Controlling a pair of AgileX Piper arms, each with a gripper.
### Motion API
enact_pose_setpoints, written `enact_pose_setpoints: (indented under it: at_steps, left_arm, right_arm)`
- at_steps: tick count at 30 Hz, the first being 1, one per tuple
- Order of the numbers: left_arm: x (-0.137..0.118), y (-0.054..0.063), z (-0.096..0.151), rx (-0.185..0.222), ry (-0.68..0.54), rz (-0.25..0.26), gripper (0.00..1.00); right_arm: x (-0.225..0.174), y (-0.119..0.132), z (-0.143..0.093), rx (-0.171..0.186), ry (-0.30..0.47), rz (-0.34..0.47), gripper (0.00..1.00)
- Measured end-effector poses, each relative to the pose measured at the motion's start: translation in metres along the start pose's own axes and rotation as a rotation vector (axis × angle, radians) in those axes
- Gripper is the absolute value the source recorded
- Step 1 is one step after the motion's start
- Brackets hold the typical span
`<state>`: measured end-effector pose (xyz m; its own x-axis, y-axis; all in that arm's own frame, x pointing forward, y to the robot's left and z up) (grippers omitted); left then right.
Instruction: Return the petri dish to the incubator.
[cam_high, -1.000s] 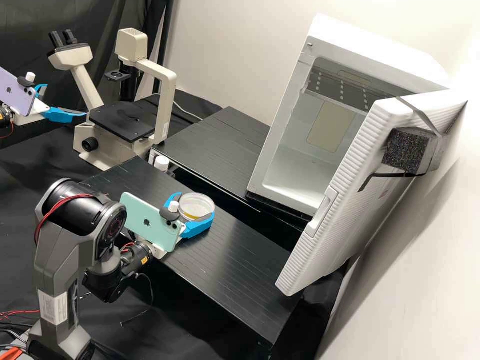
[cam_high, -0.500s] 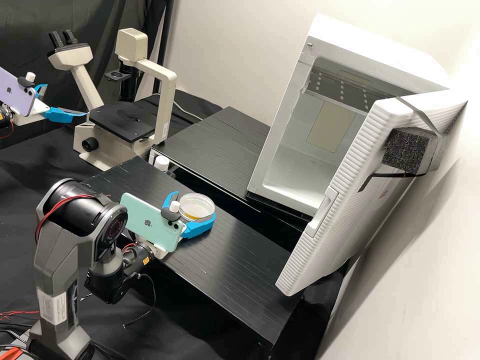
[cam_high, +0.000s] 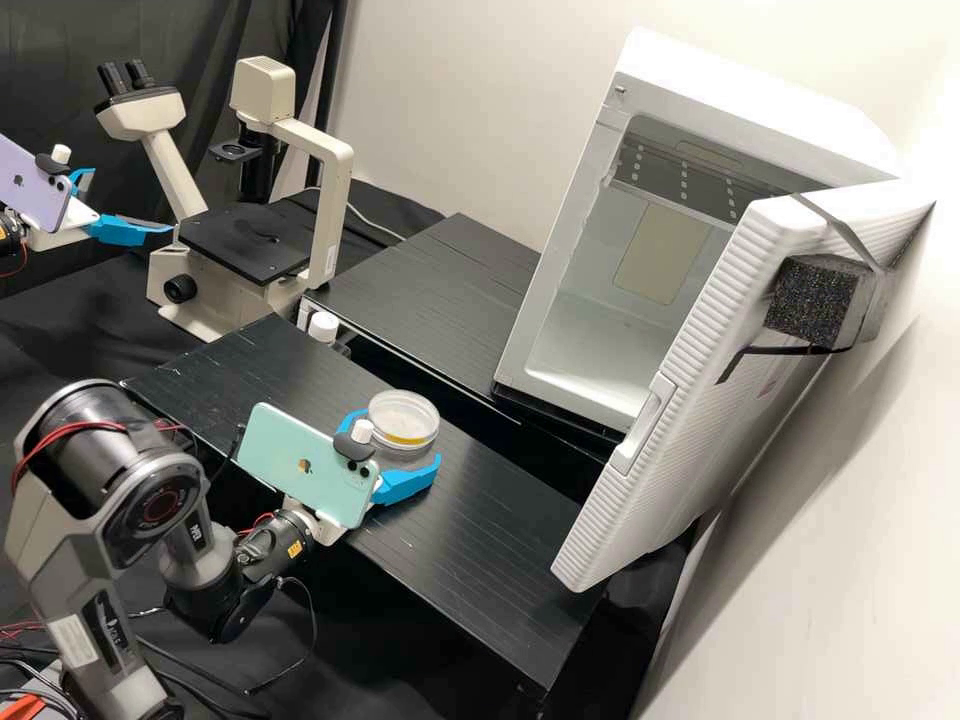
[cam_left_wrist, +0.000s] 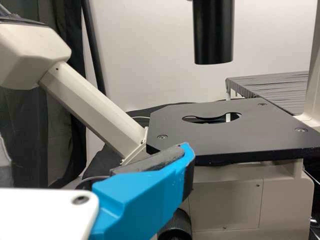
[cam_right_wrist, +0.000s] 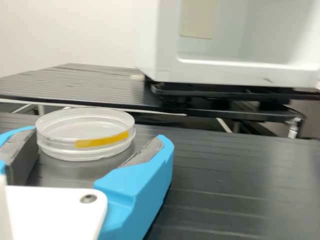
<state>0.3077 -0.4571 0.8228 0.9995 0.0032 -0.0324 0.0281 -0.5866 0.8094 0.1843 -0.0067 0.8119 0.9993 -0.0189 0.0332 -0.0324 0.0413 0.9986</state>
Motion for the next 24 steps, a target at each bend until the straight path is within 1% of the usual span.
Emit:
enact_pose_setpoints:
  at_steps: [2, 5, 8, 9, 14, 16, 19, 20, 24]
  left_arm:
    - [0.0, 0.0, 0.0, 0.0, 0.0, 0.0, 1.0]
    - [0.0, 0.0, 0.0, 0.0, 0.0, 0.0, 1.0]
    - [0.0, 0.0, 0.0, 0.0, 0.0, 0.0, 1.0]
    - [0.0, 0.0, 0.0, 0.0, 0.0, 0.0, 1.0]
    - [0.0, 0.0, 0.0, 0.0, 0.0, 0.0, 1.0]
    - [0.0, 0.0, 0.0, 0.0, 0.0, 0.0, 1.0]
    - [0.0, 0.0, 0.0, 0.0, 0.0, 0.0, 1.0]
    - [0.0, 0.0, 0.0, 0.0, 0.0, 0.0, 1.0]
    - [0.0, 0.0, 0.0, 0.0, 0.0, 0.0, 1.0]
  right_arm:
    - [-0.001, 0.001, 0.001, 0.008, -0.008, 0.005, 0.0]
    - [-0.001, 0.002, 0.002, 0.006, -0.01, 0.006, 0.0]
    - [-0.001, 0.002, 0.001, 0.011, -0.009, 0.007, 0.0]
    - [-0.001, 0.002, 0.001, 0.011, -0.009, 0.007, 1.0]
    - [-0.002, 0.003, -0.001, 0.005, 0.008, 0.004, 1.0]
    - [-0.003, 0.003, -0.003, 0.017, 0.029, -0.006, 1.0]
    - [-0.004, 0.004, -0.006, 0.013, 0.057, -0.014, 1.0]
    - [-0.004, 0.004, -0.007, 0.02, 0.062, -0.014, 1.0]
    - [-0.005, 0.005, -0.009, 0.02, 0.07, -0.009, 1.0]
